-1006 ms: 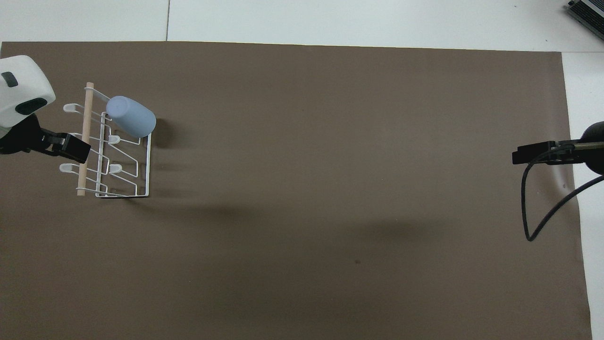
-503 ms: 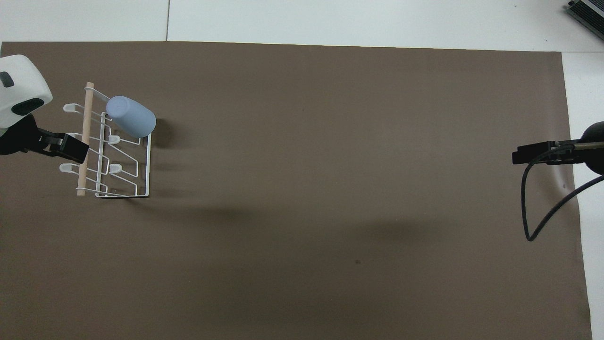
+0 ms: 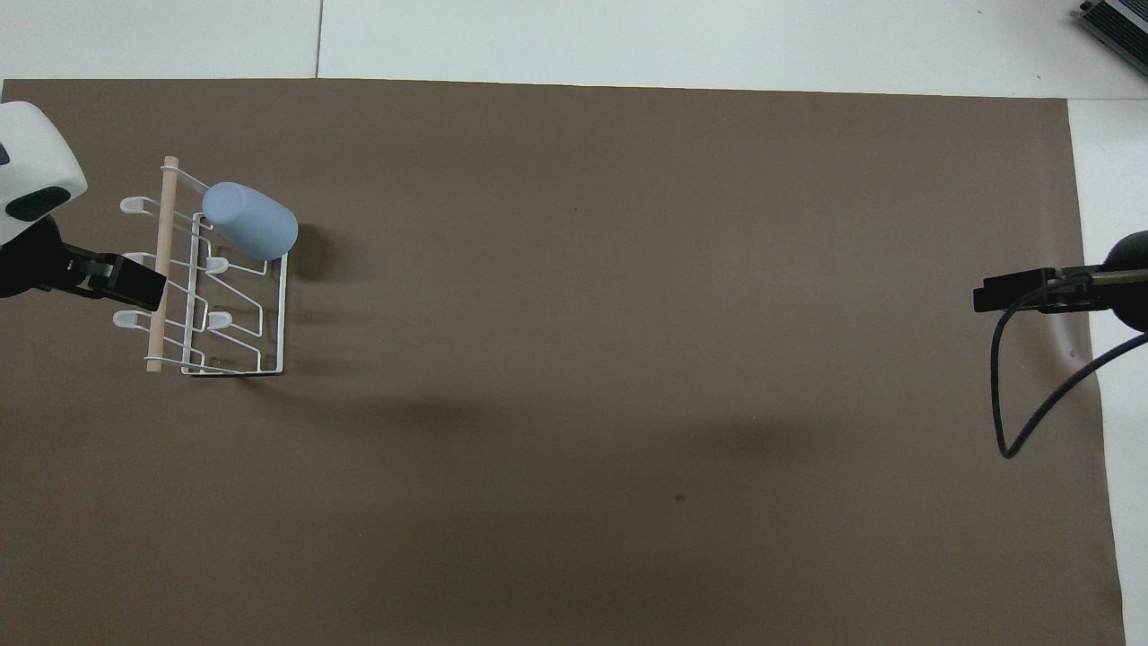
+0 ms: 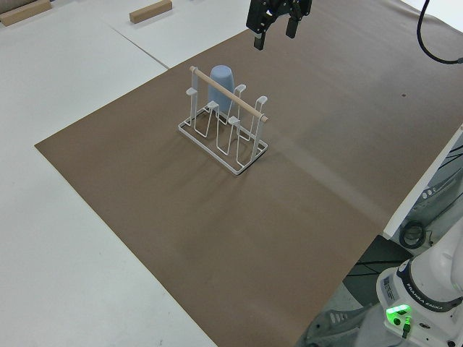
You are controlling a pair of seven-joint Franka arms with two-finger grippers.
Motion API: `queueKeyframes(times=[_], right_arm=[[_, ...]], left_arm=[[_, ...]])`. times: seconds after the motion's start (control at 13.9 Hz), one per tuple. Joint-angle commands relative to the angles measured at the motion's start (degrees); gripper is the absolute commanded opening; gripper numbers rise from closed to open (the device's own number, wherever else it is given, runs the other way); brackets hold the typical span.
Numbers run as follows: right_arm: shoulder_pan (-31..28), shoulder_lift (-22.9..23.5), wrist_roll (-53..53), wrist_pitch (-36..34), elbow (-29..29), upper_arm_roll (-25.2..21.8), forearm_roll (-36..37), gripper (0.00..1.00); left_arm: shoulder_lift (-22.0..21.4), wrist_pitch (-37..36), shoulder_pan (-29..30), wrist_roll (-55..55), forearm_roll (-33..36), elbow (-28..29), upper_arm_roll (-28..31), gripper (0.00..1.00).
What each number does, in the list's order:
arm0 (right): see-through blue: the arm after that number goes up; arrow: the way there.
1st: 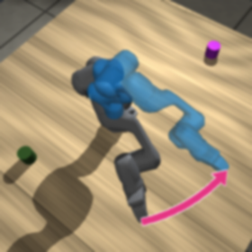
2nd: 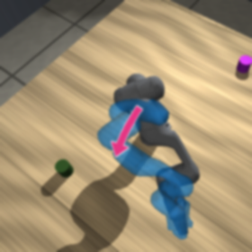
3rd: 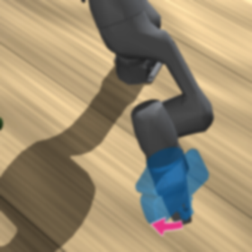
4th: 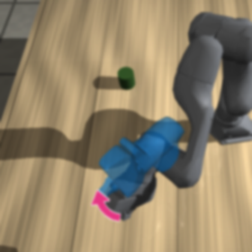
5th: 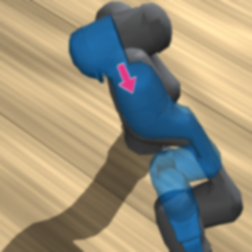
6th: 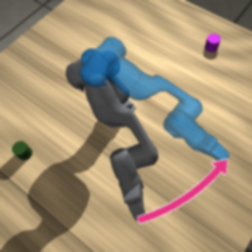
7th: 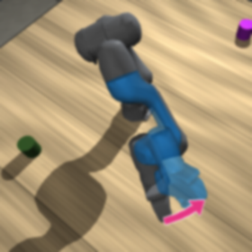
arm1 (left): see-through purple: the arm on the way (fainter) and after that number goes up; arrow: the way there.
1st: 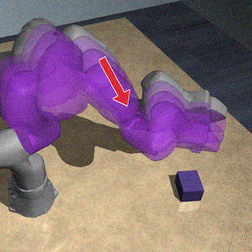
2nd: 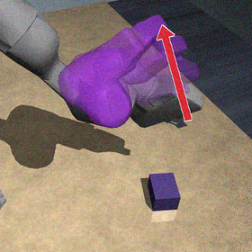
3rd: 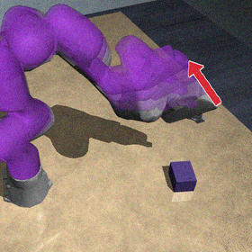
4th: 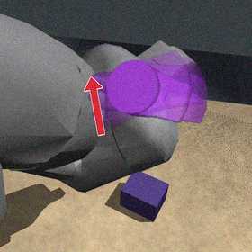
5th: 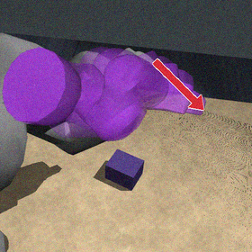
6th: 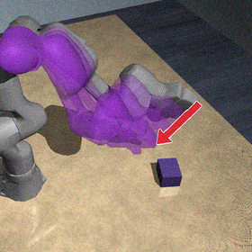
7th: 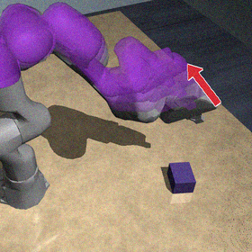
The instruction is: Hang cup on cup holder
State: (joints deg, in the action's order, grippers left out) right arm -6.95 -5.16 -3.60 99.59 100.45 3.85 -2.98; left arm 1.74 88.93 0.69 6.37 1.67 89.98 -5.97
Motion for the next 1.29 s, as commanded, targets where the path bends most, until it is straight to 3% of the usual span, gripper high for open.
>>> queueKeyframes(times=[0.0,0.79,1.22], right_arm=[[-0.3,-0.6,0.8,0.0,0.4,0.2,0.3,1.0],[-0.3,-0.6,0.8,0.0,0.4,0.2,0.3,1.0],[-0.3,-0.6,0.8,0.0,0.4,0.2,0.3,1.0]], left_arm=[[-1.4,0.0,1.5,-0.1,-2.0,0.8,-0.1,1.0],[-1.2,-7.5,2.6,0.1,-1.8,-4.7,0.3,1.0],[-2.6,-8.9,-1.9,0.7,-2.1,-4.6,4.8,1.0]])
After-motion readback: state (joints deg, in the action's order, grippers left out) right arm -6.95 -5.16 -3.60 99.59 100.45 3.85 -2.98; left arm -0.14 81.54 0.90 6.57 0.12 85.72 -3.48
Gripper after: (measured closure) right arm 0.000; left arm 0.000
